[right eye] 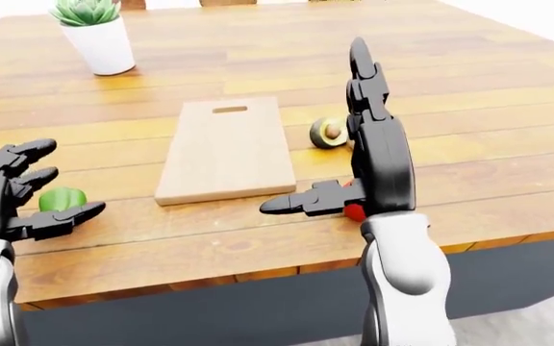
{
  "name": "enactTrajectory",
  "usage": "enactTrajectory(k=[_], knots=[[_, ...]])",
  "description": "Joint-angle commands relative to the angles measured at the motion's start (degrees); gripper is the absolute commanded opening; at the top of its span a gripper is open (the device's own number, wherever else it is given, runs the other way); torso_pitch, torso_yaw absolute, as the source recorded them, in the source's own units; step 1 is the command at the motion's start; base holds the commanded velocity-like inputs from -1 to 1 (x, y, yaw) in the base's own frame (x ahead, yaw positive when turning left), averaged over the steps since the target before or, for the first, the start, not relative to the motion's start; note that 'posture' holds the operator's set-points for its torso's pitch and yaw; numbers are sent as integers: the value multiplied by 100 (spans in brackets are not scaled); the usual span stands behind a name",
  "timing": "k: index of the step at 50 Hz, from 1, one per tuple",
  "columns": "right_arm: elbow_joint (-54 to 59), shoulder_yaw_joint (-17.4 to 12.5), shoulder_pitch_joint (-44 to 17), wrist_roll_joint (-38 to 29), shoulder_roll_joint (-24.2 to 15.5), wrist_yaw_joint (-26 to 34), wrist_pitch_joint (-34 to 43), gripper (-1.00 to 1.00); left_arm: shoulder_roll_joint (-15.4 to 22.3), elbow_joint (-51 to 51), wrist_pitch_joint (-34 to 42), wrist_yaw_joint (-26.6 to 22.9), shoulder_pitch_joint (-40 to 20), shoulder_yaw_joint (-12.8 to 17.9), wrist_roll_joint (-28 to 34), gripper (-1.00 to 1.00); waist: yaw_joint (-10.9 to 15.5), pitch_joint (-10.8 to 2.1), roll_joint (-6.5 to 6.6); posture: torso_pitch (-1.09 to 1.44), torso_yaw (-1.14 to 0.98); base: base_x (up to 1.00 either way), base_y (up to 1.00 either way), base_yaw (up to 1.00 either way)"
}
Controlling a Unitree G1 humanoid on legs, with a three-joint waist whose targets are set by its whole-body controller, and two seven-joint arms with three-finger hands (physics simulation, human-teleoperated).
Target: Place the avocado, onion, tomato and bell pepper on the cutting board.
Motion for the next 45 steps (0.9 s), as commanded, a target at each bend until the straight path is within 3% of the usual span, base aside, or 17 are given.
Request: enactTrajectory(k=[1,9,20,45], knots=[[-137,-23,-127,-19,-24,-16,-153,100,74,-188,-148,35,-103,37,51,27,0,-102,21,0,0,0,0,0],[-166,-37,-99,-6,-31,-2,-165,100,11,-241,-184,-37,10,12,141,5,-3,-93,24,0,0,0,0,0],[-144,9,-11,-55,-3,15,-274,100,-51,-182,-363,-221,192,-57,499,-4,-9,-106,34,0,0,0,0,0],[-183,-32,-2,-70,-20,82,-304,100,-50,-211,-290,-480,-23,-227,1003,-55,-13,-122,29,0,0,0,0,0]])
